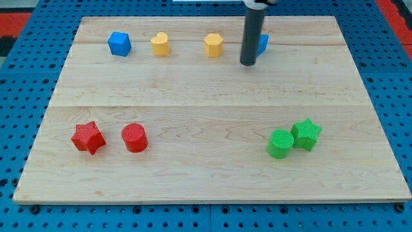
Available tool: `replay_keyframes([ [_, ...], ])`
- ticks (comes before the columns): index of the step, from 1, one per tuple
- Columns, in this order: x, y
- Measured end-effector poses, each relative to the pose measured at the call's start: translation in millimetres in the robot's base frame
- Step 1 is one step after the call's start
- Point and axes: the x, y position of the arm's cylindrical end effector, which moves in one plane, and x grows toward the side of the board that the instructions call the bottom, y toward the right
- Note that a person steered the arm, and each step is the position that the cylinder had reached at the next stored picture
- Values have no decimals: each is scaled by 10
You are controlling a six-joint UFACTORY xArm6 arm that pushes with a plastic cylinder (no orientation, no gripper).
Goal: Move the blue triangle to the center of the board
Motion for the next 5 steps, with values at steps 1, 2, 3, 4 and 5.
replay_keyframes([
  [1,-330,-22],
  [2,-234,-975],
  [3,-231,-1326],
  [4,-478,-718],
  [5,-881,-560],
])
